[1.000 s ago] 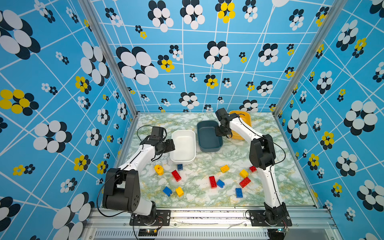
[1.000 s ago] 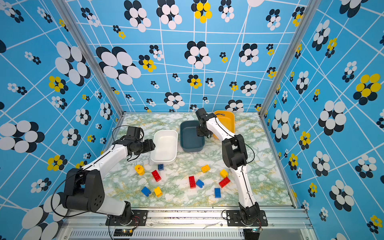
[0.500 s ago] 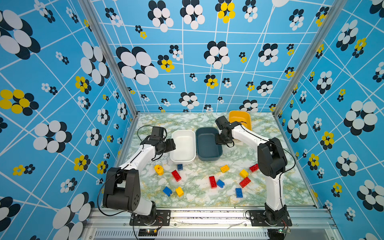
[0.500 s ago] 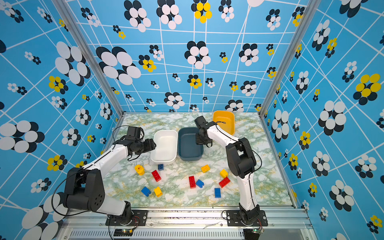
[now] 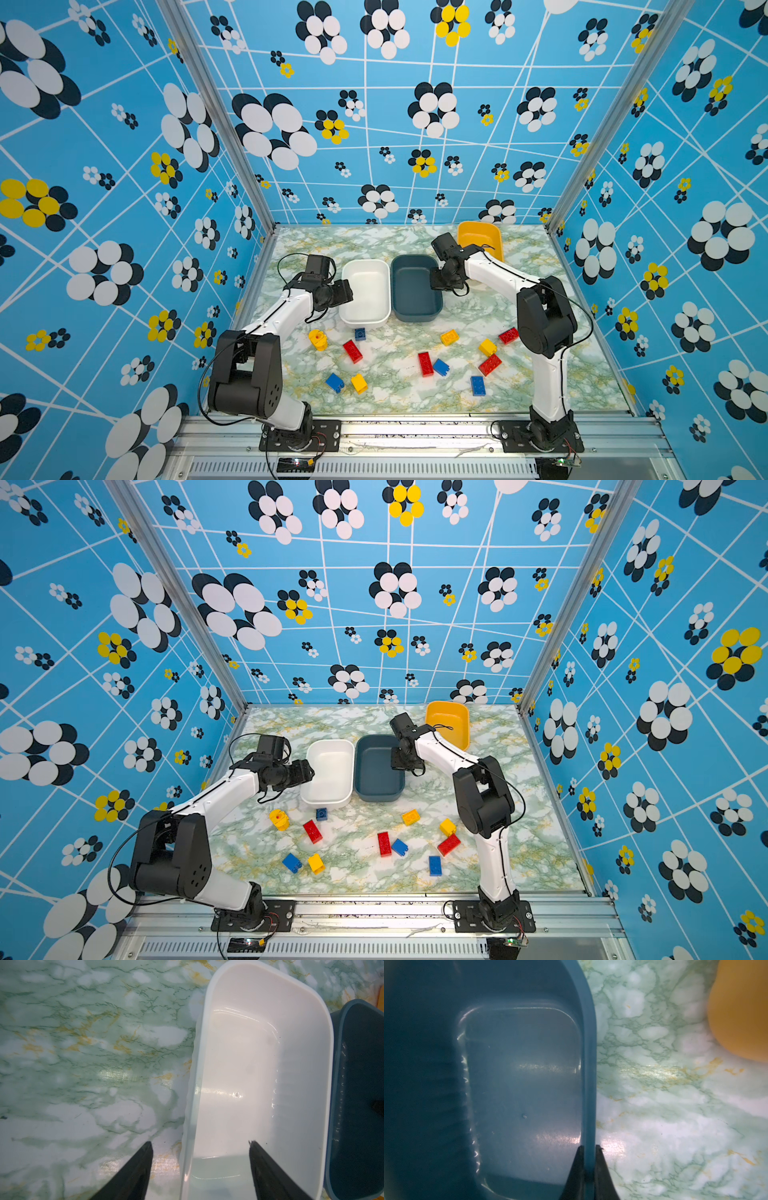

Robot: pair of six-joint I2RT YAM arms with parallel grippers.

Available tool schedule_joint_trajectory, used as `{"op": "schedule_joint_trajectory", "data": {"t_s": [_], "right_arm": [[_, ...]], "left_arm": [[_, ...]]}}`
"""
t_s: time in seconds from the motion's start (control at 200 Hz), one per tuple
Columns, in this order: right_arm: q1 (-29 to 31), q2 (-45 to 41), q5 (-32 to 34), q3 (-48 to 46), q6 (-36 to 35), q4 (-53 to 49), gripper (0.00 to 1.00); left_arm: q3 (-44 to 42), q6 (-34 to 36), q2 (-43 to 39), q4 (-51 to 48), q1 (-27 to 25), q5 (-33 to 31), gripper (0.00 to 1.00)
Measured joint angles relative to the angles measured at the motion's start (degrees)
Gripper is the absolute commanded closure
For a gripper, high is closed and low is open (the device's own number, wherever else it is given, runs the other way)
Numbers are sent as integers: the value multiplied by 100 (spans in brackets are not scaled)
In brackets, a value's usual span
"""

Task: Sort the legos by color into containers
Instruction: 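Move the right gripper to the yellow bin rim and grip it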

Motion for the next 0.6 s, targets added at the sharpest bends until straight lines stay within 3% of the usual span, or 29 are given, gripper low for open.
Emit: {"op": "schedule_joint_trajectory", "data": {"t_s": [0.1,0.32,0.6], "right_arm": [[0,0,0,-4,7,-35,65],[-164,-175,22,2,-92,-149,49],[-1421,-442,153,341,-380,-249,34]], "left_arm": [[0,-2,-4,0,0,-2,25],[0,-2,-114,-4,0,-39,25],[-17,-4,-367,4,0,-44,23]]}}
